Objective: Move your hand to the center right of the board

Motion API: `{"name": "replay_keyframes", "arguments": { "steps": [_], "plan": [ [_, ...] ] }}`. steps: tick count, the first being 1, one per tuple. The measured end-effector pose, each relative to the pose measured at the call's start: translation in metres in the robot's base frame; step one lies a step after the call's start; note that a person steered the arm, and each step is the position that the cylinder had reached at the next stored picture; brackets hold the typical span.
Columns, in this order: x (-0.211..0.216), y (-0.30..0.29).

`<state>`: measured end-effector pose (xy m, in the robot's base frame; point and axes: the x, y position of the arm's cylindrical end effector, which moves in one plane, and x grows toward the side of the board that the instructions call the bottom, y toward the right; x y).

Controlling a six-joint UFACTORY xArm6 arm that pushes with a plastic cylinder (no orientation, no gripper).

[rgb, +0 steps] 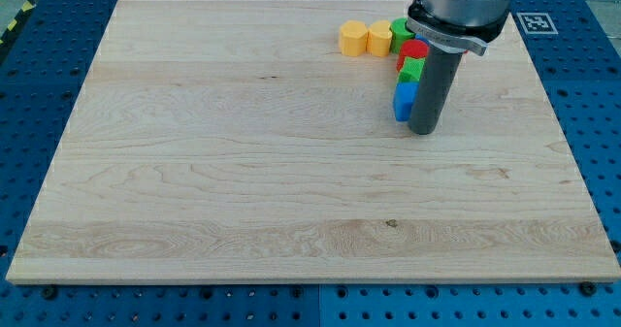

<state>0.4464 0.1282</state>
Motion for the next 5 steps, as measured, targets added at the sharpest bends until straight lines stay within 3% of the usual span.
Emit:
{"name": "replay_keyframes", "arguments": {
  "steps": [1, 3, 4, 5],
  "plan": [
    [0.000, 0.000],
    [0.043, -0.001],
    [0.058, 0.030],
    [0.046, 0.088]
  ]
}}
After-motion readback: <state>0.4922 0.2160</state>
